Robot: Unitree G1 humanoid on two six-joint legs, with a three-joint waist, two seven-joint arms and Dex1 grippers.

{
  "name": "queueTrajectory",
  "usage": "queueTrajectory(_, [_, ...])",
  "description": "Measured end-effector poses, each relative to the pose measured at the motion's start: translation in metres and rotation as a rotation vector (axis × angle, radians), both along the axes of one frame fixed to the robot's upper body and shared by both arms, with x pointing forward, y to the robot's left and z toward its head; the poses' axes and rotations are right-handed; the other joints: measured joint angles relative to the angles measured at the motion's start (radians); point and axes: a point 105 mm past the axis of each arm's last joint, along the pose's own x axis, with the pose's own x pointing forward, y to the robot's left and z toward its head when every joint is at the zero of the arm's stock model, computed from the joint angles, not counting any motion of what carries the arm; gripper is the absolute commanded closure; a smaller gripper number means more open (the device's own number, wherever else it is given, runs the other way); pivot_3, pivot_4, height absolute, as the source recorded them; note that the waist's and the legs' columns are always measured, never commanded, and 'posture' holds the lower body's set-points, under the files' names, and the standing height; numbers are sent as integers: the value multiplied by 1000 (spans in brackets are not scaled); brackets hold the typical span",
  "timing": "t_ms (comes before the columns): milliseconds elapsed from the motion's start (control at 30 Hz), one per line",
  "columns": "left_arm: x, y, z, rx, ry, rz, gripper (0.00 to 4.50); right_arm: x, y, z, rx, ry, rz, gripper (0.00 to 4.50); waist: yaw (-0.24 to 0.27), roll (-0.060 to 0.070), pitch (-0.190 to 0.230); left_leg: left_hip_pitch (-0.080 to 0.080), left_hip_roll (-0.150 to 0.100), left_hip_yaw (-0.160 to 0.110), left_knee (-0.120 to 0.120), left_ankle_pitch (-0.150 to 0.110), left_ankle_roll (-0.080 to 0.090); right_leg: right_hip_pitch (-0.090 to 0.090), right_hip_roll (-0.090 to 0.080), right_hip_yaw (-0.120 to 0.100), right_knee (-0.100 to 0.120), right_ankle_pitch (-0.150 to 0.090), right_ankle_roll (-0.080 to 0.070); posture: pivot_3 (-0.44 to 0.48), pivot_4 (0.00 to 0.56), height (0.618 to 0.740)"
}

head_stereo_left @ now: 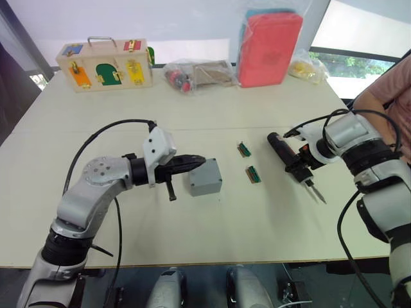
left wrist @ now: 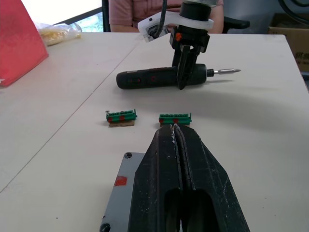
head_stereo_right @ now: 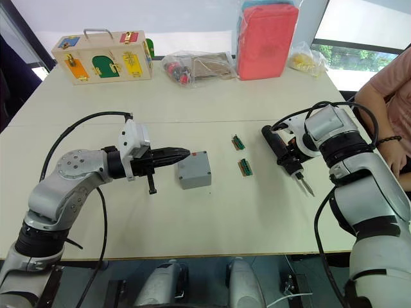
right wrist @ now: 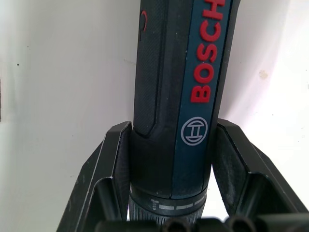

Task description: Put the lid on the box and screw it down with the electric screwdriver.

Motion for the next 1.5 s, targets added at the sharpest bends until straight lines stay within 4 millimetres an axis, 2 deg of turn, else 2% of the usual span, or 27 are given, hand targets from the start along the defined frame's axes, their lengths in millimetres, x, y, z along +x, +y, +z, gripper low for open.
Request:
queueTrajectory(67, [1,2,-2,8,7,0,4500,2,3,5,16,-23,14,2653,0,2,1,0,0,0,0,0,0,-1,0,0,0,0,0,0,150,730])
queueTrajectory(200, [4,7,-4,33,7,8,4500,9,26,39,88,-171,106,2653,0,4,2,-2,0,0,-1,0,0,-3,0,0,1,0,0,0,150,730])
queueTrajectory(267, [7,12,-8,53,14,18,4500,6,55,76,217,-343,222,2653,1,4,2,-2,0,0,-1,0,0,-4,1,0,1,0,0,0,150,730])
queueTrajectory(333, [11,16,-12,68,24,23,4500,-5,93,110,397,-552,367,2653,1,2,1,-2,1,-1,-1,0,0,-3,1,0,1,0,0,0,150,730])
queueTrajectory(400, [14,17,-16,84,35,24,4500,-17,125,129,547,-725,481,2653,1,2,1,-2,1,-2,-1,0,0,-2,1,-1,1,0,0,0,150,730])
queueTrajectory(467, [15,15,-19,97,45,4,4500,-34,152,140,710,-917,550,2653,6,2,1,-2,1,-3,0,0,-1,-1,1,-1,1,0,0,0,150,730])
queueTrajectory(533, [18,16,-22,105,56,2,4500,-43,166,140,806,-1023,544,2653,12,1,1,-2,0,-3,0,1,-2,-1,-1,-1,1,0,0,0,150,730])
queueTrajectory(600, [21,17,-26,111,68,3,4500,-46,167,135,853,-1117,486,2653,15,1,1,-2,-3,-2,1,1,-2,1,-3,-1,1,1,1,0,150,730])
queueTrajectory(667, [24,13,-30,115,81,-11,4500,-45,166,121,853,-1210,410,2653,17,1,1,-2,-5,-2,1,1,-2,1,-4,0,0,1,2,0,150,730])
queueTrajectory(767, [26,10,-36,125,89,-20,4500,-49,174,106,839,-1263,401,2653,5,1,1,-2,-5,-2,1,1,-2,0,-4,0,0,1,2,0,150,730])
queueTrajectory(900, [28,1,-45,127,107,-43,4500,-51,182,96,821,-1321,404,2653,-3,1,1,-1,-4,-3,0,1,-2,0,-2,0,1,1,2,0,150,730])
queueTrajectory(1067, [36,-2,-54,136,121,-31,4500,-45,182,80,787,-1329,383,2653,-1,1,1,-1,-4,-3,0,2,-3,0,-2,0,1,1,2,0,150,730])
queueTrajectory(1500, [38,-6,-57,134,99,-39,4500,-43,180,70,737,-1359,400,2653,3,1,1,0,-4,-3,0,2,-3,0,-2,0,1,1,2,0,150,730])
